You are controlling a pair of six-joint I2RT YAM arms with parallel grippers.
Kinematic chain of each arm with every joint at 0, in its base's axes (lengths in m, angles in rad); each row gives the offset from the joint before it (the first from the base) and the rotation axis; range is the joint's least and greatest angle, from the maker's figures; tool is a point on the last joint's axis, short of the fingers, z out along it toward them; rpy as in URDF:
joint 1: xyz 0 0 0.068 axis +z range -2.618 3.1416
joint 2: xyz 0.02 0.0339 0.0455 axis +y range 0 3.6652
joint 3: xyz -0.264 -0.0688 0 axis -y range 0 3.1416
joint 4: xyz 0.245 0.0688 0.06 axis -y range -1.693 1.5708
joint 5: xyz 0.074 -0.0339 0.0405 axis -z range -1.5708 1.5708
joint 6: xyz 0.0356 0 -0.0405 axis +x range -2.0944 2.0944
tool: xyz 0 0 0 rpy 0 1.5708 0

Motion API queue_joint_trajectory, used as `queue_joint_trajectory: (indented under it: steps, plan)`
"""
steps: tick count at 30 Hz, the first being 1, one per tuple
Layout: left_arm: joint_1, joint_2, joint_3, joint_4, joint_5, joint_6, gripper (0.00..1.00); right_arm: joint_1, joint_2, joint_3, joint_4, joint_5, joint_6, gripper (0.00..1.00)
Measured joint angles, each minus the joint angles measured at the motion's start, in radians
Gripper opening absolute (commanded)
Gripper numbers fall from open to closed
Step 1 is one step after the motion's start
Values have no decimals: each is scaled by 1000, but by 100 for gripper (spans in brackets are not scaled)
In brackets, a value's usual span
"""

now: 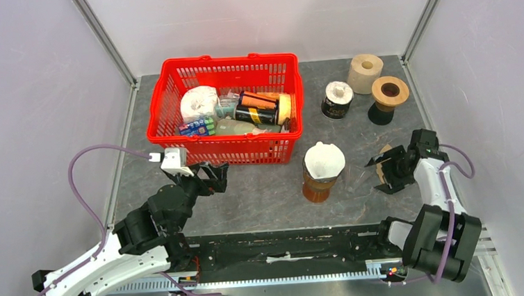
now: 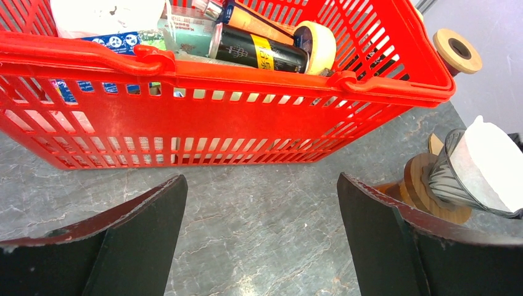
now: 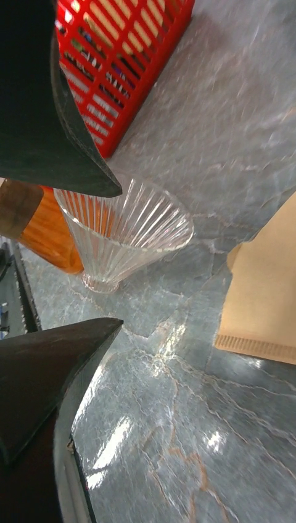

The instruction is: Place the coffee filter in the dripper

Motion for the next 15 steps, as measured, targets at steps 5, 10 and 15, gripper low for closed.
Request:
queue_joint_trajectory:
  steps: [5,10,15]
  plan:
    - [0,-1,0,-1,-8,-8,97,47,54,-22,2,-10,4,70]
    - [0,-9,0,-3,-23,-13,97,47,54,-32,10,-10,19,58]
    - [0,-11,0,-3,-26,-14,97,47,52,-43,27,-11,34,47]
